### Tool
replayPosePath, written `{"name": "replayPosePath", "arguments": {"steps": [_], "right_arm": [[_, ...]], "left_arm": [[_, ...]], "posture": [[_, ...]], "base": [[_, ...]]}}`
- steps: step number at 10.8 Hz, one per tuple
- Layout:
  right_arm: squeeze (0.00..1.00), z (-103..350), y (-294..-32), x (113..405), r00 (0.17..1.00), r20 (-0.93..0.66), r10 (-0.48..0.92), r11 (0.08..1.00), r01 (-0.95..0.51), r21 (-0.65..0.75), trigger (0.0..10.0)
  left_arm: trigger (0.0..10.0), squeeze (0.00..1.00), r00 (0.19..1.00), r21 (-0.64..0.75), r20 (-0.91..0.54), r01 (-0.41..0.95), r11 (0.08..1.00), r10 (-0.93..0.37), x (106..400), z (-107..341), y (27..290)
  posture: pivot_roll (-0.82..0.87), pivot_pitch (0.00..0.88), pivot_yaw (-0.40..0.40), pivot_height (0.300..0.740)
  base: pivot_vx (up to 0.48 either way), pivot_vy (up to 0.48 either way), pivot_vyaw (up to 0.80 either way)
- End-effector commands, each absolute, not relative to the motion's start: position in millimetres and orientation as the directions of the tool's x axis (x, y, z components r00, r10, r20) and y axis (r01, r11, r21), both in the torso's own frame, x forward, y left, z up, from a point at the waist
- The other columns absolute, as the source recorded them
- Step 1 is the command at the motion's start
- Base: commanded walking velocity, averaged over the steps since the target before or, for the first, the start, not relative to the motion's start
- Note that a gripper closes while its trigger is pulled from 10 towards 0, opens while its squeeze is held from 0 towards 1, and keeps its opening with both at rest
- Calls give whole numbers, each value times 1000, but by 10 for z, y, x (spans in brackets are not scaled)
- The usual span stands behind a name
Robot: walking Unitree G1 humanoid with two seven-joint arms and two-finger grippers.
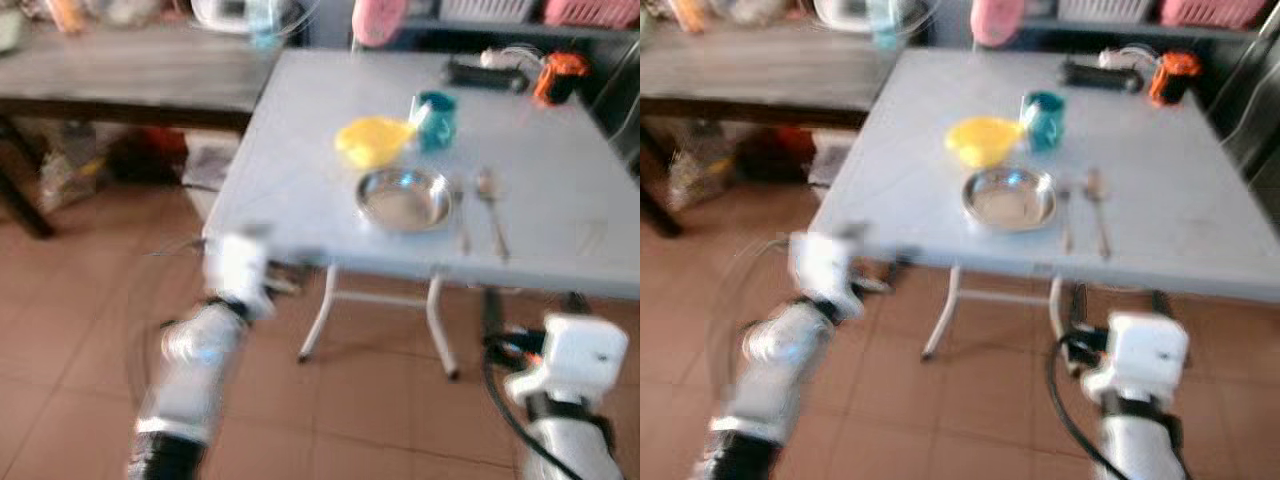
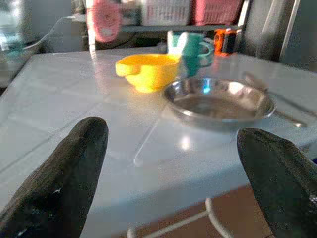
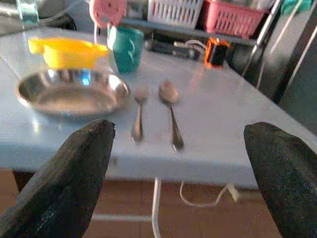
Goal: Setting the table
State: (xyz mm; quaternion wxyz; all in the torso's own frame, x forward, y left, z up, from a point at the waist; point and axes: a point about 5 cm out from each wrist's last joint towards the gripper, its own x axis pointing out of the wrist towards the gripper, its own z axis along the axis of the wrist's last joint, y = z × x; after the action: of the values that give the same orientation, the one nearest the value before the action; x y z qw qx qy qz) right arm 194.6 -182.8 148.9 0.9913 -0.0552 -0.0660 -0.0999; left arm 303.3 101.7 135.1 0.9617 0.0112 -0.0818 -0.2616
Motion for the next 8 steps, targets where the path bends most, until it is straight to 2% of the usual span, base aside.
{"name": "replayPosePath", "arguments": {"steps": [1,8], "right_arm": [[0,1506,-1784,1950,973,144,-178,978,191,-84,10000],[0,1514,-1729,2012,981,144,-126,987,139,-81,10000]], "left_arm": [[10000,0,870,69,134,469,881,-474,3035,1324,1165],[10000,0,872,68,126,469,881,-473,3041,1313,1163]], "posture": [[47,127,0,740],[57,121,-3,740]], "base": [[356,0,-587],[361,0,0]]}}
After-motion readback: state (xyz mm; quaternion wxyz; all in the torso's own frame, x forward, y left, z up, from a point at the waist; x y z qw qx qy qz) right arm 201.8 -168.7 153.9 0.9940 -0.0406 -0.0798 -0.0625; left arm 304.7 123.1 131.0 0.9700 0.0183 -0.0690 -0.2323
